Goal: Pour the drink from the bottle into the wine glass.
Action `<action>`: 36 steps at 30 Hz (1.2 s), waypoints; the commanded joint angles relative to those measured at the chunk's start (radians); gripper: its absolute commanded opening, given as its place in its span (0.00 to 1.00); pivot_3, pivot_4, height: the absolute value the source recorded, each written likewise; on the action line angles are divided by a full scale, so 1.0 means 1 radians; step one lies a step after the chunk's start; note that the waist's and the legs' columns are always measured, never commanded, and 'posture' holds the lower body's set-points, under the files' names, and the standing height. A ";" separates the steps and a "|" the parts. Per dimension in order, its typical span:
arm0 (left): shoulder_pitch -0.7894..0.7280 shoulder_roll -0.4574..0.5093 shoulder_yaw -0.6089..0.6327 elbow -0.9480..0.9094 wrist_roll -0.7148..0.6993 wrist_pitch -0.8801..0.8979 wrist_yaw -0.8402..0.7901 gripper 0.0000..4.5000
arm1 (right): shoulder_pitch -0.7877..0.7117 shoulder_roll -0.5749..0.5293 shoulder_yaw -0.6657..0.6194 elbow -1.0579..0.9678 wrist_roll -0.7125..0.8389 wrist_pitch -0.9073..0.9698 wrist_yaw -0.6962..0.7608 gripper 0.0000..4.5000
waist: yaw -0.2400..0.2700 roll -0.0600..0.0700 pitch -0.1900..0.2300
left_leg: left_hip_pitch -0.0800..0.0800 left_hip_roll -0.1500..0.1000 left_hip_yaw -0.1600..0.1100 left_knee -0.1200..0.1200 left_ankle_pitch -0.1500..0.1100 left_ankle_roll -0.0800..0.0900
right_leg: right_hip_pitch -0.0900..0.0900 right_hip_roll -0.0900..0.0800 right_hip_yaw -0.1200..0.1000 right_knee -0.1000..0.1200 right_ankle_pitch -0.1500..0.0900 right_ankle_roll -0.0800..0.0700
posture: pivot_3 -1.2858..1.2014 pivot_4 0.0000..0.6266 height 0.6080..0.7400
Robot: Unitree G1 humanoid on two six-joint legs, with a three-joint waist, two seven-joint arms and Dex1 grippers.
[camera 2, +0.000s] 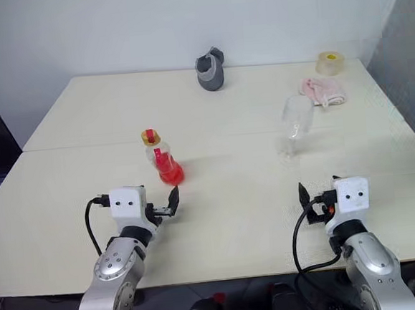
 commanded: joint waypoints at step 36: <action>-0.102 0.004 0.023 0.077 -0.038 -0.117 -0.045 1.00 | -0.111 -0.234 0.003 0.037 0.246 -0.089 0.365 1.00 | 0.001 -0.001 0.001 | 0.000 -0.002 0.002 0.001 0.000 0.000 | 0.001 0.000 -0.001 0.000 0.000 0.000 | 0.52 0.24 1.00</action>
